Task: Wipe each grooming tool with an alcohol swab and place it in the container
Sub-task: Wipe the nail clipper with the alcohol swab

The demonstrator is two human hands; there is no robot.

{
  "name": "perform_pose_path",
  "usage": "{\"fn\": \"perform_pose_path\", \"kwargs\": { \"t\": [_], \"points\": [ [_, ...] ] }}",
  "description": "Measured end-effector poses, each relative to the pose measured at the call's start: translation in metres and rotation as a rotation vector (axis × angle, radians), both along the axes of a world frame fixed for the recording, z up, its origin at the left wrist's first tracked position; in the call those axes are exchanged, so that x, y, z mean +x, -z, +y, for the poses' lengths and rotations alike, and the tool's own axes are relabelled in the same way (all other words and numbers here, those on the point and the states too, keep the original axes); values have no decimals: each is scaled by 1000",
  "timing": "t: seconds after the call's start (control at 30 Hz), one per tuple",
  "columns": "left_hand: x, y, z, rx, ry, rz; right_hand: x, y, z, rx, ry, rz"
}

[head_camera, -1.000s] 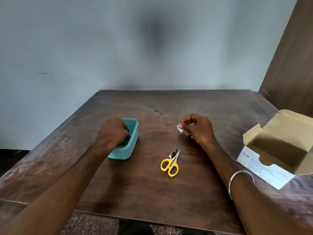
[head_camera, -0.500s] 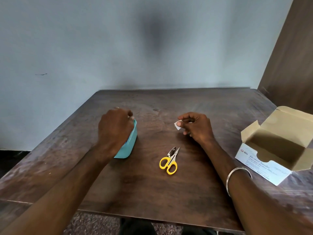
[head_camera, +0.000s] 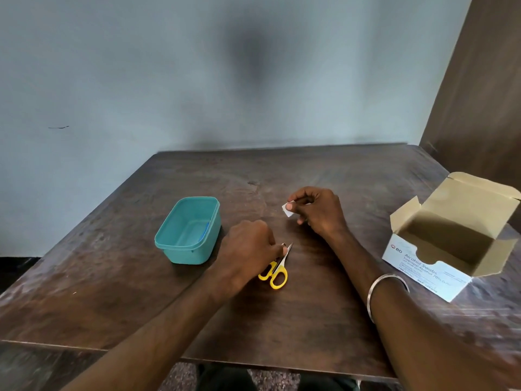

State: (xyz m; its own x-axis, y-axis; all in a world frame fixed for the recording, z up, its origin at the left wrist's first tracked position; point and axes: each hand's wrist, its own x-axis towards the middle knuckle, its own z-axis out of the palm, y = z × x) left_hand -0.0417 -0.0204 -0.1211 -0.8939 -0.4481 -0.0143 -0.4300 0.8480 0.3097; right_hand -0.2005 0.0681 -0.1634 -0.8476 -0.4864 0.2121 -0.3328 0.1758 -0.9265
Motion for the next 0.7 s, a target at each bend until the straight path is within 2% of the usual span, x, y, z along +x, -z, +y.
{"fn": "perform_pose_path", "kwargs": {
  "t": [0.17, 0.37, 0.47, 0.63, 0.7],
  "points": [
    [-8, 1, -4, 69, -3, -16, -1, 1, -1, 8, 12, 14],
    [-14, 7, -12, 270, -34, 0, -1, 1, -1, 8, 9, 25],
    [-15, 9, -13, 393, -42, 36, -1, 0, 0, 7, 7, 27],
    [-16, 13, -16, 451, -15, 141, -1, 0, -1, 3, 10, 17],
    [-18, 14, -18, 546, -17, 200, -2, 1, -1, -34, 7, -17]
  ]
}}
